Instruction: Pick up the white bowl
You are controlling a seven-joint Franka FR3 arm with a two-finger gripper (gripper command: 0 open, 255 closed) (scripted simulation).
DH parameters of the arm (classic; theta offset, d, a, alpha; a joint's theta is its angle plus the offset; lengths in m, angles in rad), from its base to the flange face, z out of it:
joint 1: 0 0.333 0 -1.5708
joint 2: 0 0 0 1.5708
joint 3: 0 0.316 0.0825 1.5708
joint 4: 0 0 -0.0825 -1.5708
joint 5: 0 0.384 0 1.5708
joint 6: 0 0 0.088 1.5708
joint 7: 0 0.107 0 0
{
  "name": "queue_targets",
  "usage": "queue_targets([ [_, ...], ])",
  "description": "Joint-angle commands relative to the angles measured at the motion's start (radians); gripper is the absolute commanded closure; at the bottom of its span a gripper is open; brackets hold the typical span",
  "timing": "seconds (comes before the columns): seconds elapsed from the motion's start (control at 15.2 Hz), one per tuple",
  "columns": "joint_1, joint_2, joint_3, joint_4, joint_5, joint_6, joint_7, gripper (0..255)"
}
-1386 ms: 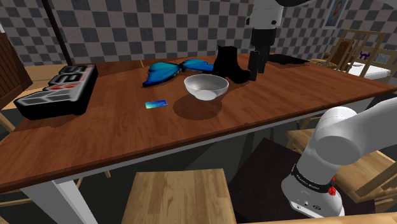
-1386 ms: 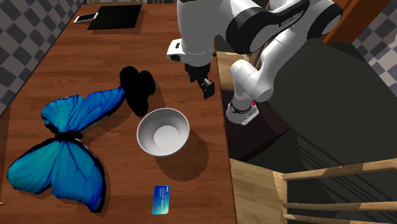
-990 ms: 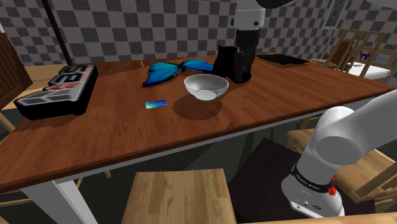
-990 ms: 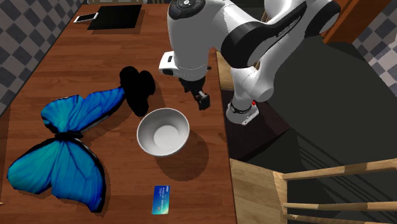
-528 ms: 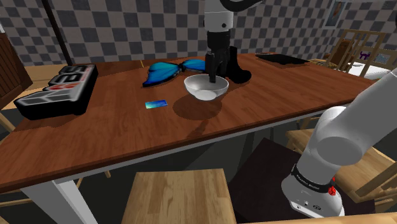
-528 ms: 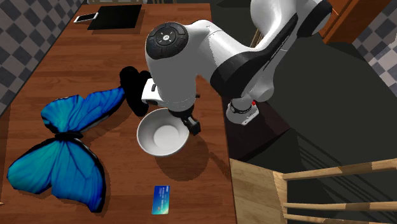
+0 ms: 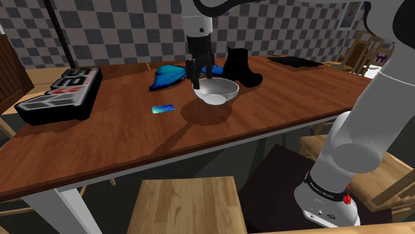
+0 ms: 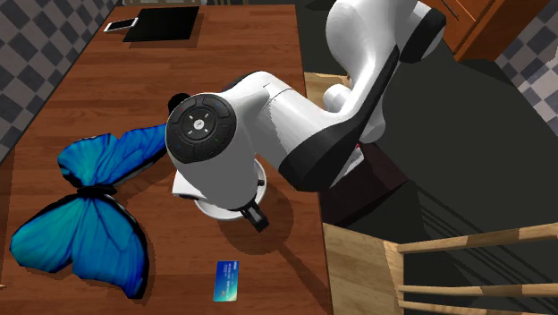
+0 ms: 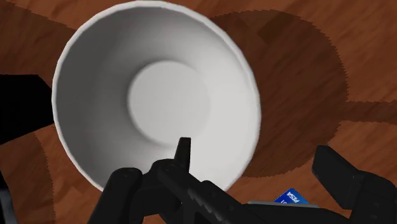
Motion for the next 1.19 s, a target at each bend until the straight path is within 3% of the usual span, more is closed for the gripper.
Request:
queue_targets([
  [0.0, 0.003, 0.010, 0.004, -0.008, -0.003, 0.018, 0.007, 0],
  [0.46, 0.003, 0.006, 0.004, -0.087, -0.002, 0.093, 0.012, 0],
  [0.53, 0.003, 0.004, 0.004, -0.089, -0.002, 0.093, 0.011, 255],
  [1.12, 0.003, 0.006, 0.004, -0.087, -0.002, 0.093, 0.012, 255],
])
